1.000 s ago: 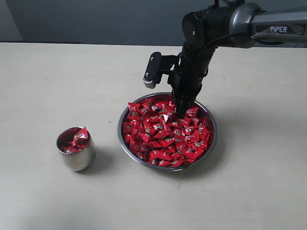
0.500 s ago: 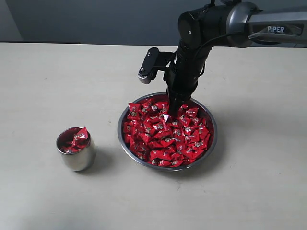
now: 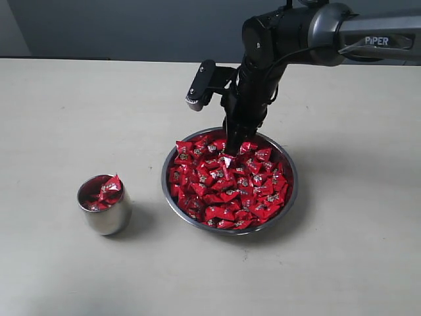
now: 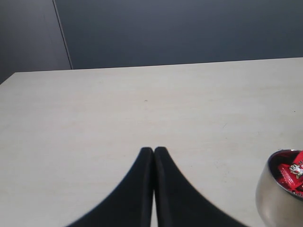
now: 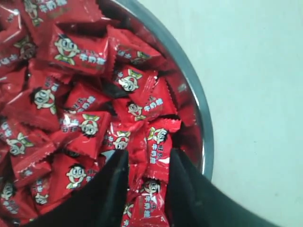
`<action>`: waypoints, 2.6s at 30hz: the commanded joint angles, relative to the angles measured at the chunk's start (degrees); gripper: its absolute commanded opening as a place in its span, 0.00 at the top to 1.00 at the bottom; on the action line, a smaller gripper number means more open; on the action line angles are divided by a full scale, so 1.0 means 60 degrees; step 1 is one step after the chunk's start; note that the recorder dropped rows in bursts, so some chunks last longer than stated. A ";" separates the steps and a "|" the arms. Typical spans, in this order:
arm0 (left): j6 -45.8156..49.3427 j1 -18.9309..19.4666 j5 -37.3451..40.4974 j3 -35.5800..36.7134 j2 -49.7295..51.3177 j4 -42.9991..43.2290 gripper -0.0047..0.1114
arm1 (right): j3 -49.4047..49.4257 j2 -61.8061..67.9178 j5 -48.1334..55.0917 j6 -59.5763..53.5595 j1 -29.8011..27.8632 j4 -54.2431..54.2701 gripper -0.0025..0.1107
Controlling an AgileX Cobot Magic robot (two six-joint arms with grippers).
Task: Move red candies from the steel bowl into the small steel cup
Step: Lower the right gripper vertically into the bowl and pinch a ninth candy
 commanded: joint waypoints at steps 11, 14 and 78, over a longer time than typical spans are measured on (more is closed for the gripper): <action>-0.0010 0.0005 -0.0015 0.0036 -0.0043 -0.0022 0.96 | -0.0045 0.0525 0.0031 0.0056 0.0267 -0.0198 0.71; -0.0010 0.0005 -0.0015 0.0036 -0.0043 -0.0022 0.96 | -0.0045 0.0525 0.0031 0.0163 0.0285 -0.0310 0.71; -0.0010 0.0005 -0.0015 0.0036 -0.0043 -0.0022 0.96 | -0.0060 -0.0023 0.0203 0.1804 0.0285 -0.1644 0.93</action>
